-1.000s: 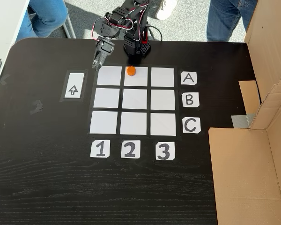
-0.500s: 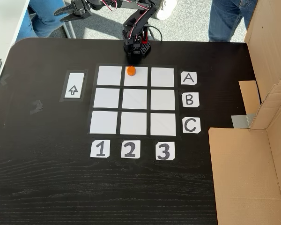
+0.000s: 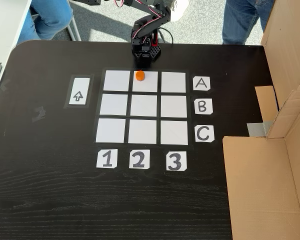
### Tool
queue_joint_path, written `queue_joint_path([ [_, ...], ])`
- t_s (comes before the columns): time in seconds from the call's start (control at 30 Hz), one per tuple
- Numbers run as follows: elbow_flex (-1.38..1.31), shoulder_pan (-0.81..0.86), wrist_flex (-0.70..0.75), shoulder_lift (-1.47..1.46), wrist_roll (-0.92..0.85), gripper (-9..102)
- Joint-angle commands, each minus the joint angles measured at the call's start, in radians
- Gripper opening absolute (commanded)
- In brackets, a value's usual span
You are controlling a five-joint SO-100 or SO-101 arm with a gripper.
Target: Pick up the round, orange token and place it in the grid on square A2.
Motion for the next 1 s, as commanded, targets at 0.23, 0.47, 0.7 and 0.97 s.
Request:
queue_joint_path([
  [0.23,0.522,0.034,-0.057,0.425,0.087,0],
  [0.47,0.718,0.098,-0.043,0.603,0.097,0],
  [0.7,0.867,0.11,-0.025,0.723,0.092,0],
  [0.97,0.882,0.126,0.043,0.739,0.109,1],
])
